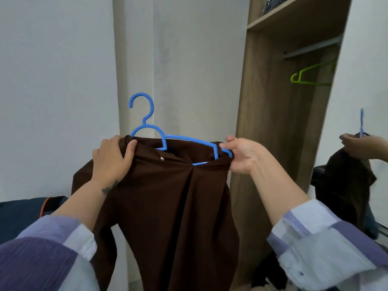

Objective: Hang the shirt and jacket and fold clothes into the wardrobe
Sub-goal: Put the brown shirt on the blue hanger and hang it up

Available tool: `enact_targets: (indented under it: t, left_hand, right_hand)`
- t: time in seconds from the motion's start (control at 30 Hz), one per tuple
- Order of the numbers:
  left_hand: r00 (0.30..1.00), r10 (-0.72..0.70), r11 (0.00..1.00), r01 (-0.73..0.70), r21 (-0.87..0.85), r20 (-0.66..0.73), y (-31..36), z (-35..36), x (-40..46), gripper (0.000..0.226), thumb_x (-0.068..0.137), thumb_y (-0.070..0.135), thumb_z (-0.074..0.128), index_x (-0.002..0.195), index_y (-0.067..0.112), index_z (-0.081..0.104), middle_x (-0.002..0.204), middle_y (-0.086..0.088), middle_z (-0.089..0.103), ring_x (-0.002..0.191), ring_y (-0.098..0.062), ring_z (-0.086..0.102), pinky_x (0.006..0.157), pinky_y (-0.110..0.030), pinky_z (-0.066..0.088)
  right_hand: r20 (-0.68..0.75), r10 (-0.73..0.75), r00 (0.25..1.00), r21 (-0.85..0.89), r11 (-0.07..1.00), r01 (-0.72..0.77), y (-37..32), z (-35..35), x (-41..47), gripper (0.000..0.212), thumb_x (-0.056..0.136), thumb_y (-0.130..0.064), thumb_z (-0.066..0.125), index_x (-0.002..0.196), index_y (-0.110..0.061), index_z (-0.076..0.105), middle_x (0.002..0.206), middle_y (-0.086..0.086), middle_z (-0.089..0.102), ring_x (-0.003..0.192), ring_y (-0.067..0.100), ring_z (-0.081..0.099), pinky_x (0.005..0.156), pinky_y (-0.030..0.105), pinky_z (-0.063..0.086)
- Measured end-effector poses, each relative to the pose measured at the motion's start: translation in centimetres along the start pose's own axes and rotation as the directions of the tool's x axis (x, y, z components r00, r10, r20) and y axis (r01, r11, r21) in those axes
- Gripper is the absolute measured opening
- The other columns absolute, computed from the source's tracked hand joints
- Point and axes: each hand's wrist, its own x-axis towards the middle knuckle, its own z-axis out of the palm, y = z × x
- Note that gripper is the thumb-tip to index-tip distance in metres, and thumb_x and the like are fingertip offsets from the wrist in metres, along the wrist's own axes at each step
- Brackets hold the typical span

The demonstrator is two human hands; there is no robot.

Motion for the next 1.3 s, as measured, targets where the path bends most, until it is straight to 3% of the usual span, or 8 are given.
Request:
enact_targets:
  t: [0.1,0.2,0.37,0.5,0.7,0.83,1.1,1.3]
  left_hand:
    - [0.998,0.060,0.997,-0.060,0.051,-0.011,0.7,0.6,0.7,0.038,0.095,0.045,0.041,0.090,0.009,0.053,0.082,-0.005,0.050,0.092,-0.032,0.050,0.083,-0.044,0.035]
    - [0.996,0.074,0.992,-0.069,0.106,-0.042,1.6,1.3,1.1,0.040,0.095,0.046,0.042,0.093,0.008,0.055,0.087,-0.011,0.056,0.090,-0.033,0.052,0.078,-0.043,0.037]
    - [0.996,0.077,0.991,-0.070,0.110,-0.056,2.7,2.2,1.4,0.041,0.096,0.046,0.041,0.096,0.007,0.056,0.091,-0.011,0.057,0.092,-0.032,0.051,0.080,-0.043,0.037]
    - [0.994,0.078,0.988,-0.067,0.139,-0.078,2.5,2.5,1.5,0.041,0.096,0.046,0.041,0.096,0.007,0.055,0.092,-0.011,0.058,0.094,-0.032,0.051,0.081,-0.043,0.035]
    - [0.990,0.094,0.977,-0.070,0.202,-0.109,2.9,3.6,1.0,0.041,0.096,0.047,0.040,0.095,0.008,0.054,0.092,-0.010,0.057,0.090,-0.030,0.048,0.078,-0.042,0.034]
    - [0.983,0.132,0.974,-0.106,0.200,-0.126,3.1,3.7,1.1,0.041,0.096,0.047,0.040,0.094,0.008,0.053,0.089,-0.008,0.055,0.086,-0.028,0.047,0.076,-0.040,0.033]
    - [0.987,0.126,0.954,-0.092,0.284,-0.101,3.2,3.9,0.9,0.040,0.096,0.047,0.039,0.092,0.009,0.052,0.088,-0.007,0.053,0.085,-0.027,0.046,0.076,-0.040,0.034]
    - [0.993,0.086,0.968,-0.064,0.241,-0.081,3.9,4.5,-0.1,0.040,0.095,0.047,0.039,0.093,0.010,0.053,0.089,-0.006,0.055,0.088,-0.026,0.047,0.078,-0.039,0.033]
  right_hand:
    - [-0.145,-0.134,0.980,-0.302,0.950,0.085,0.2,0.3,1.2,0.034,0.090,0.013,0.044,0.083,-0.021,0.044,0.091,0.011,0.053,0.070,0.021,0.052,0.062,0.034,0.044]
    - [-0.239,-0.457,0.857,-0.695,0.697,0.177,0.6,0.5,1.9,0.029,0.087,0.005,0.055,0.078,-0.021,0.047,0.095,0.004,0.055,0.071,0.012,0.050,0.056,0.024,0.042]
    - [-0.253,-0.722,0.644,-0.871,0.460,0.173,1.3,-0.4,2.0,0.015,0.087,-0.007,0.059,0.091,-0.021,0.063,0.095,0.000,0.063,0.065,0.006,0.053,0.051,0.021,0.045]
    - [-0.243,-0.728,0.641,-0.956,0.290,-0.033,1.0,-0.8,1.7,0.024,0.088,-0.013,0.055,0.099,-0.029,0.068,0.096,-0.003,0.065,0.076,0.014,0.059,0.058,0.026,0.049]
    - [-0.255,-0.674,0.693,-0.958,0.079,-0.276,1.7,-1.2,1.9,0.016,0.086,-0.020,0.063,0.100,-0.014,0.067,0.086,0.005,0.065,0.075,0.020,0.063,0.060,0.029,0.054]
    - [-0.308,-0.563,0.767,-0.951,0.171,-0.256,1.0,-1.5,2.5,0.021,0.087,-0.005,0.056,0.103,-0.012,0.068,0.093,0.007,0.065,0.080,0.021,0.062,0.064,0.030,0.054]
    - [-0.206,-0.505,0.838,-0.979,0.098,-0.181,2.4,-1.3,3.1,0.045,0.083,0.000,0.057,0.119,-0.027,0.057,0.125,0.006,0.053,0.105,0.026,0.057,0.084,0.037,0.054]
    - [-0.125,-0.503,0.855,-0.974,0.225,-0.010,2.6,-0.7,3.0,0.032,0.085,-0.007,0.052,0.107,-0.029,0.060,0.115,-0.002,0.055,0.103,0.020,0.056,0.088,0.038,0.054]
